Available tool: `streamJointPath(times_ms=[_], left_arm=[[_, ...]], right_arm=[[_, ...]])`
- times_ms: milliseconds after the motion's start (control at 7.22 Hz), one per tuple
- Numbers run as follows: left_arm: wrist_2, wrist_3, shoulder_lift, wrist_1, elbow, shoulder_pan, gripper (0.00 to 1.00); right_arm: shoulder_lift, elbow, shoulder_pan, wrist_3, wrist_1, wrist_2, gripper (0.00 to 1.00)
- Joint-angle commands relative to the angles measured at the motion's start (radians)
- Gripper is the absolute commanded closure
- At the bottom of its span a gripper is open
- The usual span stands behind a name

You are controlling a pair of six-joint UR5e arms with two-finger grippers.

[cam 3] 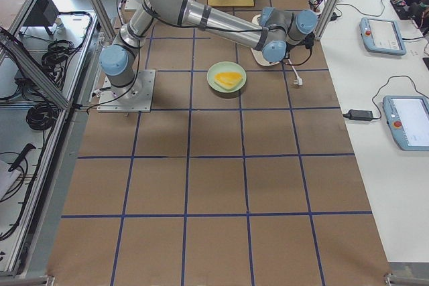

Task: Press toaster with right arm
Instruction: 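Press the toaster lever down with the right gripper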

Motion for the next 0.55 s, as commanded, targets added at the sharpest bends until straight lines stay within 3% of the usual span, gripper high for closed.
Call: streamJointPath(times_ms=[0, 415], left_arm=[[0.000, 0.000, 0.000, 0.000, 0.000, 0.000, 0.00], [0.000, 0.000, 0.000, 0.001, -0.001, 0.000, 0.00]], right_arm=[[0.017, -0.001, -0.001, -0.001, -0.003, -0.001, 0.95], [0.031, -0.001, -0.002, -0.003, -0.004, -0.001, 0.95]])
